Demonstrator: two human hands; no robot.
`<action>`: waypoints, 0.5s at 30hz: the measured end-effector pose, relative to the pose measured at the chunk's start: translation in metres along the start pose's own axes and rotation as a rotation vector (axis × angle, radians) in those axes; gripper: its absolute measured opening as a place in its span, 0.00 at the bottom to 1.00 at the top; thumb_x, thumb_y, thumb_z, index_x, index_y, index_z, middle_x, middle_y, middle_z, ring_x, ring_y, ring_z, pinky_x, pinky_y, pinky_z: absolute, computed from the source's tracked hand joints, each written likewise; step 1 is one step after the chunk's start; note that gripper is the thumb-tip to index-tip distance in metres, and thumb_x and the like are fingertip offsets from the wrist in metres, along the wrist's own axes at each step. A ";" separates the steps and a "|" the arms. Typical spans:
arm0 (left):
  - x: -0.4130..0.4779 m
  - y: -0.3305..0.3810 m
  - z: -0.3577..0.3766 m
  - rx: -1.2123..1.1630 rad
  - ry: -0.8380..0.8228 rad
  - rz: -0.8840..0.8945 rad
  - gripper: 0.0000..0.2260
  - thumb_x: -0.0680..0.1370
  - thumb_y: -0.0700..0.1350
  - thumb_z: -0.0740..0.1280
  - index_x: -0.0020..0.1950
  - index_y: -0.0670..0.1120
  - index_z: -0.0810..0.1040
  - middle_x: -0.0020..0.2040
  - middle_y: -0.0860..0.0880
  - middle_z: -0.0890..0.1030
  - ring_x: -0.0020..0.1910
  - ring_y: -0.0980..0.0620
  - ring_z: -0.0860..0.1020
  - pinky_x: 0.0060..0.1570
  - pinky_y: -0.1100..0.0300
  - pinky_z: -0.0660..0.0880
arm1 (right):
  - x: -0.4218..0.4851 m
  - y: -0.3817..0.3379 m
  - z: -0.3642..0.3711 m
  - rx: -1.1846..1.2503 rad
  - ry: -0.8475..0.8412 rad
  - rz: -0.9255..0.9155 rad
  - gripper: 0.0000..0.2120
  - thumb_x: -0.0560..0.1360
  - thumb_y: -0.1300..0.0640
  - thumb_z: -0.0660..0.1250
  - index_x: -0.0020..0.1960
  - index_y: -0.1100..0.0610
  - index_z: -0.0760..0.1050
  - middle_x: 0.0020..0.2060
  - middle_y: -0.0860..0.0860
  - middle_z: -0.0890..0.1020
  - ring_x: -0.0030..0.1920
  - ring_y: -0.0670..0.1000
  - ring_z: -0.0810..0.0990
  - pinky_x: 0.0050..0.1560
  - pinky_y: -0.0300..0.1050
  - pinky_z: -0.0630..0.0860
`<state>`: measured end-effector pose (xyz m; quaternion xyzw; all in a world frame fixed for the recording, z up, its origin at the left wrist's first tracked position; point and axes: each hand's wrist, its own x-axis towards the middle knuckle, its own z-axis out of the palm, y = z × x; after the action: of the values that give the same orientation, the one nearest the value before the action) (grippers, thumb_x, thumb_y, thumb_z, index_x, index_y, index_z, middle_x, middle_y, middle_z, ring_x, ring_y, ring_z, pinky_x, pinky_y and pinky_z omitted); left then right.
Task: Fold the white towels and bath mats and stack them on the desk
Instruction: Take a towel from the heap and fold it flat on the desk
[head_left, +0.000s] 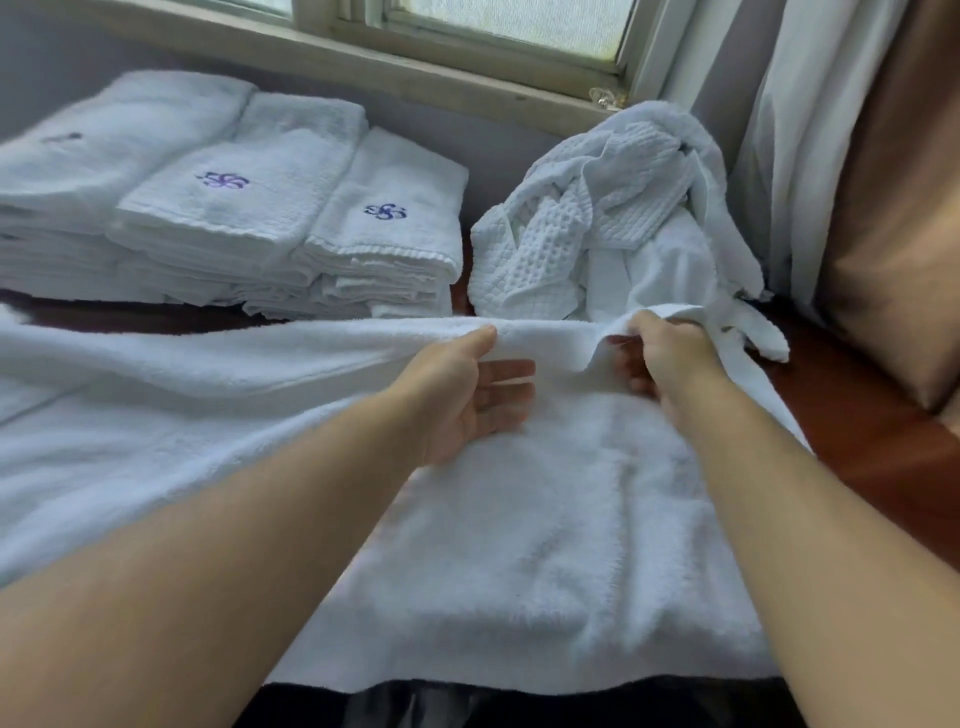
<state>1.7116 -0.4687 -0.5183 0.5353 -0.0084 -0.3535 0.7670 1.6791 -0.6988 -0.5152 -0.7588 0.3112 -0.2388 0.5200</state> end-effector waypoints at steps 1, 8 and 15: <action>-0.004 0.002 0.000 0.143 0.045 0.017 0.13 0.85 0.51 0.58 0.64 0.46 0.74 0.50 0.44 0.87 0.43 0.46 0.85 0.39 0.56 0.78 | -0.003 -0.001 -0.008 -0.088 -0.030 0.013 0.10 0.61 0.49 0.66 0.26 0.53 0.77 0.25 0.49 0.77 0.26 0.51 0.72 0.26 0.40 0.65; -0.026 -0.030 -0.013 0.869 0.147 0.367 0.15 0.82 0.50 0.61 0.44 0.45 0.82 0.35 0.49 0.84 0.32 0.49 0.79 0.33 0.60 0.74 | -0.073 0.049 -0.047 -0.068 0.020 -0.070 0.19 0.59 0.42 0.73 0.31 0.58 0.76 0.23 0.52 0.75 0.23 0.50 0.72 0.24 0.42 0.68; -0.023 -0.050 -0.029 0.997 0.152 0.594 0.15 0.80 0.54 0.65 0.37 0.51 0.84 0.34 0.55 0.83 0.30 0.61 0.76 0.34 0.61 0.69 | -0.080 0.049 -0.043 -0.095 0.408 -0.211 0.15 0.78 0.49 0.62 0.35 0.53 0.73 0.30 0.46 0.78 0.34 0.47 0.77 0.33 0.39 0.70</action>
<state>1.6790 -0.4415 -0.5640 0.8302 -0.2683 -0.0373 0.4872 1.5830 -0.6814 -0.5499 -0.7468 0.3399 -0.4251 0.3822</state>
